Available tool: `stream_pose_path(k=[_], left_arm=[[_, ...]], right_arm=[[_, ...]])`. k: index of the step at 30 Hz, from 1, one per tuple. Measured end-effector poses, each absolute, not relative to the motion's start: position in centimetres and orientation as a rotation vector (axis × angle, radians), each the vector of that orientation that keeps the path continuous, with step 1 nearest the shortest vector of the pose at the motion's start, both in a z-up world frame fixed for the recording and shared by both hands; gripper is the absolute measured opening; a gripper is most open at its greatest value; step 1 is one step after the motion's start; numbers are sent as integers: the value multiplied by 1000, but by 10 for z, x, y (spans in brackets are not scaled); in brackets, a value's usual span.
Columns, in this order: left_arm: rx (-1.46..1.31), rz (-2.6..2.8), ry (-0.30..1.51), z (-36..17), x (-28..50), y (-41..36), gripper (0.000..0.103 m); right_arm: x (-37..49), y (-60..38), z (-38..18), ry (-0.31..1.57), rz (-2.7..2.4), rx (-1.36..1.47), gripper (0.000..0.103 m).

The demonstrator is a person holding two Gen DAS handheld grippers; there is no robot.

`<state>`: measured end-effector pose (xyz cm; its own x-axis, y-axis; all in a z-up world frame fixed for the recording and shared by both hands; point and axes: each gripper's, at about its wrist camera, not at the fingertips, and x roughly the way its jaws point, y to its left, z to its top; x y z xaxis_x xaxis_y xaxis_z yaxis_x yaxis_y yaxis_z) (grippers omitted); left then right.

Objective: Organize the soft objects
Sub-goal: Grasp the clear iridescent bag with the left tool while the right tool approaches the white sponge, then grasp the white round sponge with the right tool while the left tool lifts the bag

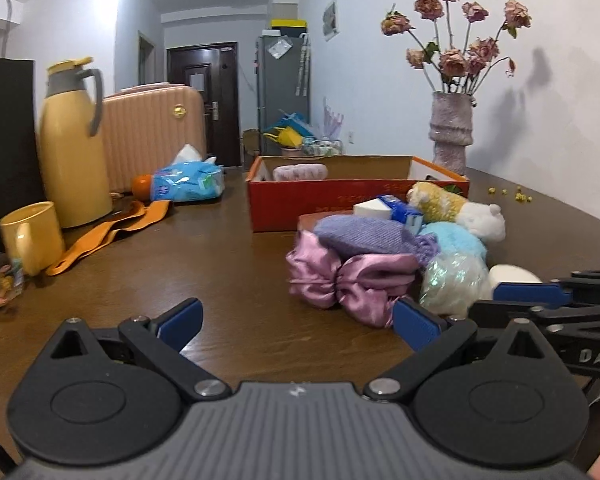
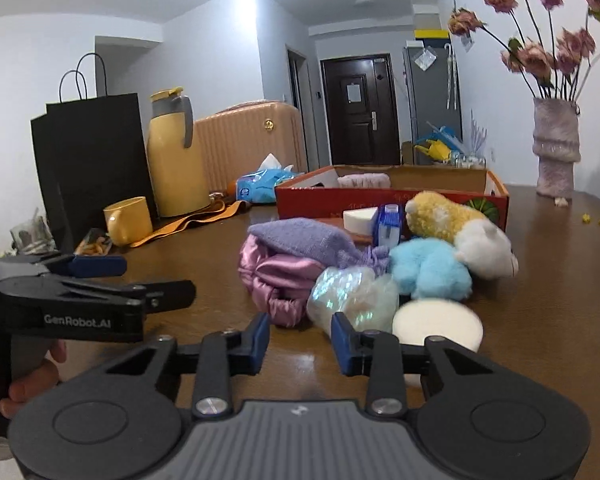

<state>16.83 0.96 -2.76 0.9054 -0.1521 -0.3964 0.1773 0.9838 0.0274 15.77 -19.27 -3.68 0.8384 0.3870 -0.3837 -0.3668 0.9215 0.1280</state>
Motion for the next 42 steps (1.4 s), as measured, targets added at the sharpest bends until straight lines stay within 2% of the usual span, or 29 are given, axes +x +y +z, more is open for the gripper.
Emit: stream_pose_path(k=[6, 9, 10, 14, 16, 18, 19, 24, 32, 33, 34, 42], left_arm=[[59, -292, 400, -28, 184, -16, 103], [63, -397, 389, -27, 188, -36, 102], [64, -440, 383, -26, 188, -43, 99], [85, -528, 422, -30, 200, -73, 80], [110, -531, 465, -34, 210, -87, 71], [125, -511, 506, -40, 220, -97, 54], [129, -491, 525, -42, 224, -100, 32], [56, -490, 518, -36, 219, -82, 28], [49, -467, 500, -22, 208, -66, 23], [45, -484, 487, -19, 205, -66, 23], [41, -498, 467, -16, 201, -65, 23], [24, -525, 376, 8, 179, -53, 22]], right_arm=[[170, -217, -37, 402, 279, 38, 33], [173, -239, -37, 397, 219, 70, 39], [174, -247, -37, 398, 198, 77, 41], [176, -271, -39, 391, 143, 82, 42], [174, -278, -39, 395, 152, 86, 46], [170, -281, -39, 393, 175, 77, 54], [169, -282, -40, 387, 180, 70, 61], [171, -281, -40, 393, 225, 73, 65], [193, -264, -54, 477, 219, 43, 65], [194, -263, -55, 483, 223, 41, 63], [195, -260, -55, 487, 223, 34, 56], [178, -258, -39, 433, 243, 28, 55]])
